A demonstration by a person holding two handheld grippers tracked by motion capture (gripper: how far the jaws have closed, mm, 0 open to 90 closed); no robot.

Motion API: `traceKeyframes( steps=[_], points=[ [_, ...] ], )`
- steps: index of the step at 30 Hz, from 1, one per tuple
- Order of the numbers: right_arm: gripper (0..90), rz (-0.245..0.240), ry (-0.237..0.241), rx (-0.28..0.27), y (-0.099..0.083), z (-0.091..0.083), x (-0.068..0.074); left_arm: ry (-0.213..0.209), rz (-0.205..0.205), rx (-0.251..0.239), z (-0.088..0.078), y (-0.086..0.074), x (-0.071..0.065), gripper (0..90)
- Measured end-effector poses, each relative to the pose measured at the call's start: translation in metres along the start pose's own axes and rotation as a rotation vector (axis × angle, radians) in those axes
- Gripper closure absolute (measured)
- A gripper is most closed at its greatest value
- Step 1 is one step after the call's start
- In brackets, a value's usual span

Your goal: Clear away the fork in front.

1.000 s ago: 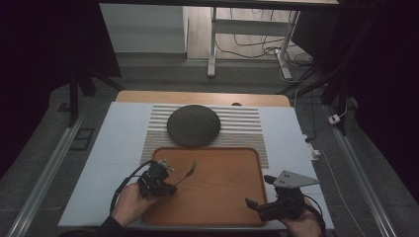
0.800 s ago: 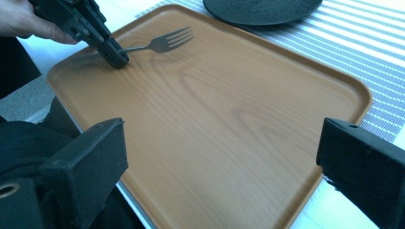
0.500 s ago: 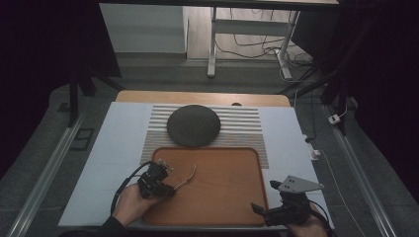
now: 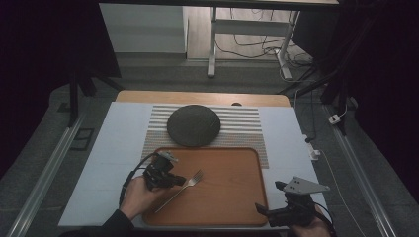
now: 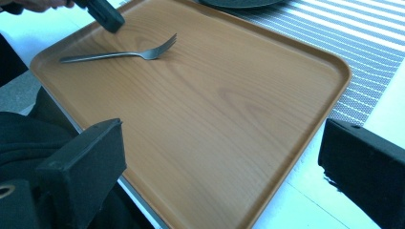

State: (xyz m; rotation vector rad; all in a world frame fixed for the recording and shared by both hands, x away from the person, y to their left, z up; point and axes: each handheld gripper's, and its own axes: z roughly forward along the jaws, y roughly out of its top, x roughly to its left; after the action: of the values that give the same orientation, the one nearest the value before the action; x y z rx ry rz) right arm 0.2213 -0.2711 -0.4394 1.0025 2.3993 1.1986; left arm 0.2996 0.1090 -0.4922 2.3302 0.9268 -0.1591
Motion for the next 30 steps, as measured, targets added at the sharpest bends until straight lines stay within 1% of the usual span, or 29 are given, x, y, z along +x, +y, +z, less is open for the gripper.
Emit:
traceKeyframes(
  steps=[2, 4, 6, 9, 11, 12, 16, 19, 22, 30],
  points=[
    [1.2, 0.004, 0.000, 0.005, -0.001, 0.000, 0.000, 0.020, 0.026, 0.025, 0.010, 0.003, -0.003, 88.1],
    [1.1, 0.007, -0.003, 0.006, -0.002, -0.001, -0.001, 0.038, 0.040, 0.044, 0.018, 0.005, -0.003, 88.1],
    [0.8, 0.014, -0.007, 0.016, -0.003, -0.001, -0.001, 0.048, 0.041, 0.054, 0.023, 0.005, -0.002, 88.1],
    [0.6, 0.029, -0.008, 0.027, -0.005, 0.000, -0.003, 0.080, 0.055, 0.076, 0.027, 0.004, 0.001, 88.1],
    [0.6, 0.040, -0.009, 0.041, -0.006, 0.001, -0.004, 0.087, 0.047, 0.076, 0.026, 0.003, 0.003, 88.2],
    [0.6, 0.043, -0.007, 0.041, -0.007, 0.001, -0.005, 0.100, 0.049, 0.079, 0.026, 0.003, 0.004, 88.2],
    [0.5, 0.062, -0.025, 0.063, -0.009, 0.002, -0.007, 0.114, 0.031, 0.070, 0.023, 0.001, 0.010, 88.2],
    [0.5, 0.073, -0.035, 0.062, -0.009, 0.002, -0.007, 0.129, 0.018, 0.068, 0.020, 0.000, 0.016, 88.2],
    [0.5, 0.083, -0.035, 0.068, -0.009, 0.003, -0.008, 0.137, -0.007, 0.063, 0.016, -0.003, 0.024, 88.2],
    [0.5, 0.066, -0.045, 0.088, -0.009, 0.005, -0.006, 0.149, -0.065, 0.050, 0.004, -0.011, 0.044, 88.1]
  ],
)
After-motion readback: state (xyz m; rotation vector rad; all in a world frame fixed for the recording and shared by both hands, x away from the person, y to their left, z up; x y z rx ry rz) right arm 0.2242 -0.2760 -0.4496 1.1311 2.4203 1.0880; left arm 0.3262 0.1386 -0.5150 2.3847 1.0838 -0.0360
